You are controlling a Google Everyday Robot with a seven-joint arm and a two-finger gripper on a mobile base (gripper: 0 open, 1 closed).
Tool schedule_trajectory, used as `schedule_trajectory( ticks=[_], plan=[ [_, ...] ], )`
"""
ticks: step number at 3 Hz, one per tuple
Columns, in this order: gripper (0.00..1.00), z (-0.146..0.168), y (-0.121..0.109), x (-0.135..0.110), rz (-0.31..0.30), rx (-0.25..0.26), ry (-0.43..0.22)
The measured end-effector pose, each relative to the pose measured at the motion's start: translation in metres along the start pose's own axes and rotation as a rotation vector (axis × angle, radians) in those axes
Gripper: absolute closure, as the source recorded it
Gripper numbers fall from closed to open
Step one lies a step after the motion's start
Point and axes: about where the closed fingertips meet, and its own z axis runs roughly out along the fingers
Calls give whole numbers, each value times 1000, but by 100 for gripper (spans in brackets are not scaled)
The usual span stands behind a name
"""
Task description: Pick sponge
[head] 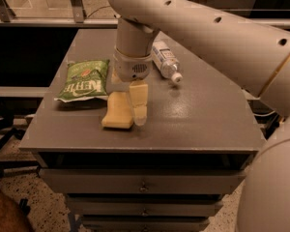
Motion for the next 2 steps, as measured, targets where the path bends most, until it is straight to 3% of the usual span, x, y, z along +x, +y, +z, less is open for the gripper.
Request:
schedule_trajectory(
  ticks=[1,2],
  plan=[
    [0,7,5,1,18,-11,-10],
    [25,14,9,0,32,-21,-25]
  ],
)
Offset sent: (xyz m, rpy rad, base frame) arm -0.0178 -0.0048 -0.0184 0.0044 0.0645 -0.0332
